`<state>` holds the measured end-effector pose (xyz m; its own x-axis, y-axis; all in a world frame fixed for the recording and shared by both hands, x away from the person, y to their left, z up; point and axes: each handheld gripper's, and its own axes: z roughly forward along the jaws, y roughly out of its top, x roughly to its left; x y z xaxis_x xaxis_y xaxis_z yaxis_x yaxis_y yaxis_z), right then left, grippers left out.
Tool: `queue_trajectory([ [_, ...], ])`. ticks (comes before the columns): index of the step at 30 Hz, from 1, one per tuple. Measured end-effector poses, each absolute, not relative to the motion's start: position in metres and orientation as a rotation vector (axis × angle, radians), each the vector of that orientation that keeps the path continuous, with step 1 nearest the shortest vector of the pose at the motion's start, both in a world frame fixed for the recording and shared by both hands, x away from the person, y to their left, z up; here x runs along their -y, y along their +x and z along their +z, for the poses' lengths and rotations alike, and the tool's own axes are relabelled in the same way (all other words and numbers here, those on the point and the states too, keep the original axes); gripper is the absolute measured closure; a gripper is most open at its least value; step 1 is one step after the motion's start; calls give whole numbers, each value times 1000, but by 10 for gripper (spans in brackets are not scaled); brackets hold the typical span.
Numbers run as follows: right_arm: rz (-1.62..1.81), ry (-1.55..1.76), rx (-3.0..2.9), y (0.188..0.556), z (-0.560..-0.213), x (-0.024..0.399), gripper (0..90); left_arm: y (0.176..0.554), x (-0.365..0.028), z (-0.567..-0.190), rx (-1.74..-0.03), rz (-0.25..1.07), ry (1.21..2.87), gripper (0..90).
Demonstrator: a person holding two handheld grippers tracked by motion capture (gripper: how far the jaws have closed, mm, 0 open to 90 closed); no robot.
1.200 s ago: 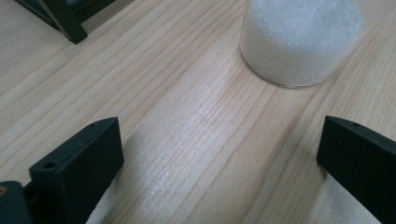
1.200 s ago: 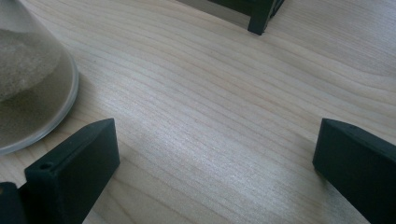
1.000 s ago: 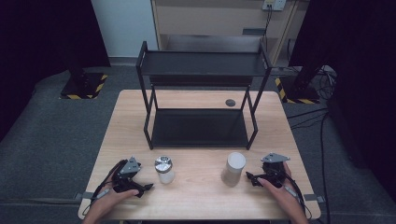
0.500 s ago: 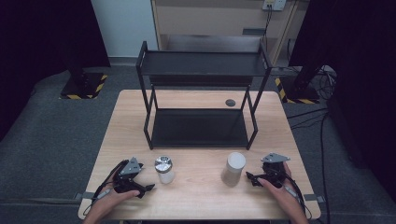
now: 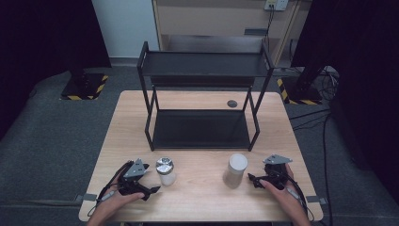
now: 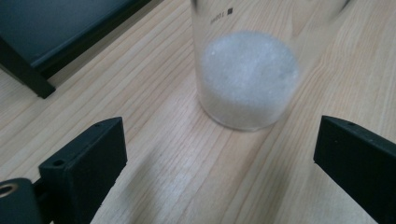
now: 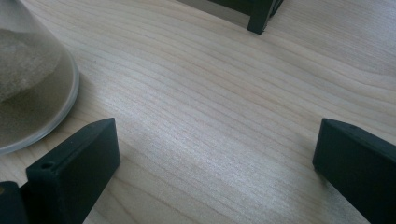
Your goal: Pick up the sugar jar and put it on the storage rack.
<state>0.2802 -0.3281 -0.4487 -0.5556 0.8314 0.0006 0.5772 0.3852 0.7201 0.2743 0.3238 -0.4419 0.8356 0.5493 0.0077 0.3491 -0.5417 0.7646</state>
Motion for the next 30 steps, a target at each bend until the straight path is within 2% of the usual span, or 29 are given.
queue_trajectory([
  [30,971,1231,-2282,279,-449,327,12,278,-302,-442,-618,337,2185,16],
])
